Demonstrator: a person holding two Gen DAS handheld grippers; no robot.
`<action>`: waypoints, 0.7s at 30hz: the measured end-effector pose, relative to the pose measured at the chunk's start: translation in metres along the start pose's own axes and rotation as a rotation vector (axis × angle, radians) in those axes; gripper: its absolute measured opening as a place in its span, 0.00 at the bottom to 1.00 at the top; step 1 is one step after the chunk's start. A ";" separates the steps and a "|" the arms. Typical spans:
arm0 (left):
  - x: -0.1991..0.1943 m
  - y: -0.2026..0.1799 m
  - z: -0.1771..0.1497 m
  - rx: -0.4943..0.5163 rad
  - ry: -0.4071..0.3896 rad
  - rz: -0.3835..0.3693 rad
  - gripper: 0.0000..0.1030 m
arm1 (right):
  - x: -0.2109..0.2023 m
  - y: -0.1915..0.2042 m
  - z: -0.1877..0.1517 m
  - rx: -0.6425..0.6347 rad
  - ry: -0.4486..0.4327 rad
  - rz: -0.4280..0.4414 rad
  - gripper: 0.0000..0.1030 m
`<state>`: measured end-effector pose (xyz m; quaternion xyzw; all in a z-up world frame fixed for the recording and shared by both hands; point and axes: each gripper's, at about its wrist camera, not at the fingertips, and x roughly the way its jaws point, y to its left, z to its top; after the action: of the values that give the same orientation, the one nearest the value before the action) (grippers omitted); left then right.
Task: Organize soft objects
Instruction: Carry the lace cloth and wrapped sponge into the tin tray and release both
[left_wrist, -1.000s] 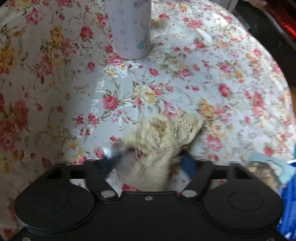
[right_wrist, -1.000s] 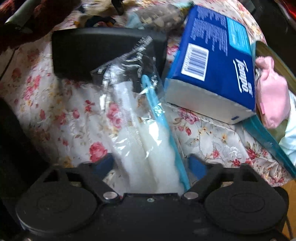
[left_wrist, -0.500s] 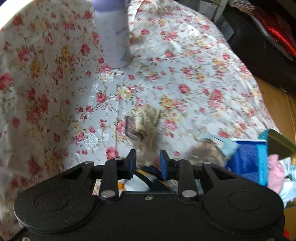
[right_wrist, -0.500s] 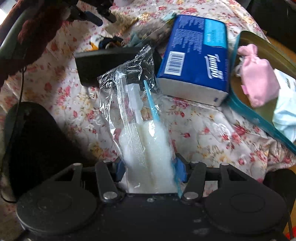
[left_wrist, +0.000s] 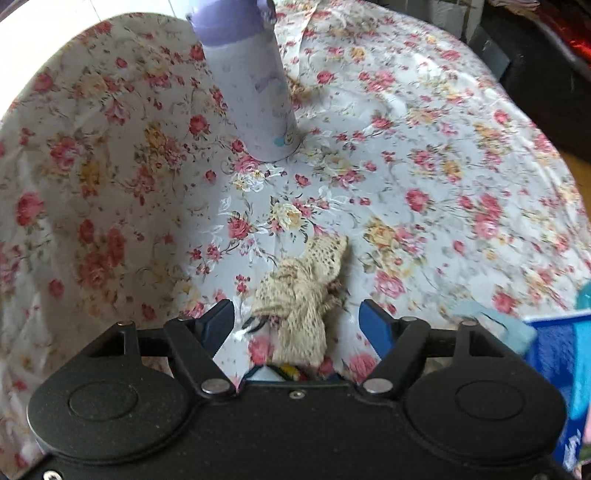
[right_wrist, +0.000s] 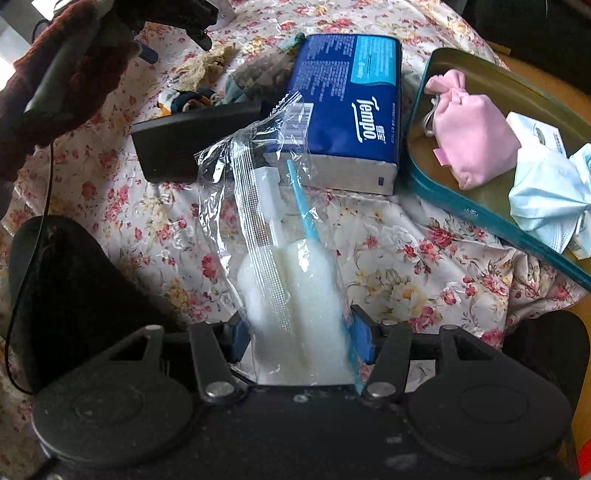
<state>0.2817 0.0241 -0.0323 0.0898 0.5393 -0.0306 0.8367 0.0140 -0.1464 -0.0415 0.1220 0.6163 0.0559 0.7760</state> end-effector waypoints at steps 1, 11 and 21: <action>0.005 0.000 0.001 -0.002 0.001 0.004 0.69 | 0.003 0.000 0.001 0.002 0.007 -0.001 0.53; 0.063 0.003 0.011 -0.020 0.079 0.015 0.71 | 0.022 0.013 0.015 -0.008 0.047 0.003 0.53; 0.036 0.000 0.002 -0.018 0.072 -0.037 0.55 | 0.013 0.014 0.012 -0.033 0.030 0.020 0.53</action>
<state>0.2985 0.0253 -0.0644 0.0731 0.5709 -0.0379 0.8168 0.0295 -0.1313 -0.0476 0.1145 0.6257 0.0757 0.7679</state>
